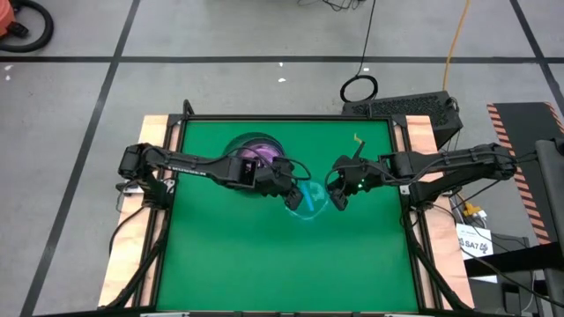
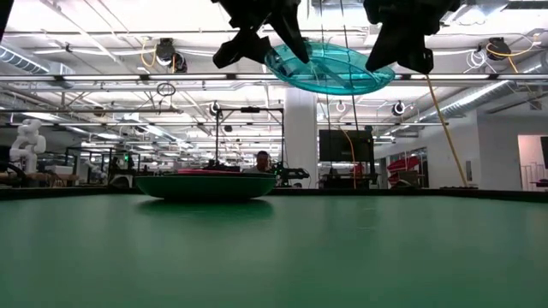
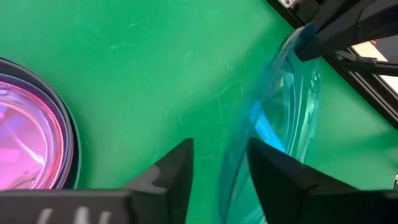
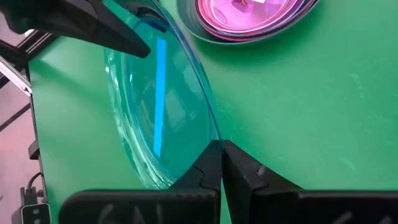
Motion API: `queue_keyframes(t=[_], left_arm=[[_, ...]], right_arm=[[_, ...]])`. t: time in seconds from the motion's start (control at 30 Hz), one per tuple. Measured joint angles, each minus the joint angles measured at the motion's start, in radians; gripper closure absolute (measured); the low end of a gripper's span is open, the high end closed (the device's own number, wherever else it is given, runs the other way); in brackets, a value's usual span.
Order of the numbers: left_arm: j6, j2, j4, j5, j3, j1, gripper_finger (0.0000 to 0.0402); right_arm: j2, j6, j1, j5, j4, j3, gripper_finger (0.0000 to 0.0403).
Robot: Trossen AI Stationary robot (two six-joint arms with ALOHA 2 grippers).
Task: Stack plastic plates
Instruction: Stack the blue plate on the pink plate
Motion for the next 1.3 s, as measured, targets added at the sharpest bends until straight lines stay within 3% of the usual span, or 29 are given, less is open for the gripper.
queue_keyframes(t=[0.33, 0.7, 0.9, 1.17, 1.3], left_arm=[[0.021, 0.0, 0.004, 0.002, 0.0, 0.0, 0.033], [0.078, -0.005, -0.027, 0.049, 0.037, 0.008, 0.0342], [0.194, -0.008, -0.211, 0.082, 0.162, 0.062, 0.0349], [0.247, 0.017, -0.346, 0.278, 0.164, 0.167, 0.0373], [0.175, 0.08, -0.337, 0.394, 0.141, 0.175, 0.0355]], right_arm=[[0.0, -0.012, 0.0, 0.0, -0.001, 0.0, 0.0379], [0.0, 0.048, -0.002, -0.005, -0.128, 0.0, 0.0306], [-0.034, 0.077, -0.001, -0.003, -0.22, 0.0, 0.0274], [-0.063, 0.126, 0.019, -0.001, -0.302, -0.008, 0.0264], [-0.062, 0.173, 0.028, -0.018, -0.181, -0.092, 0.0264]])
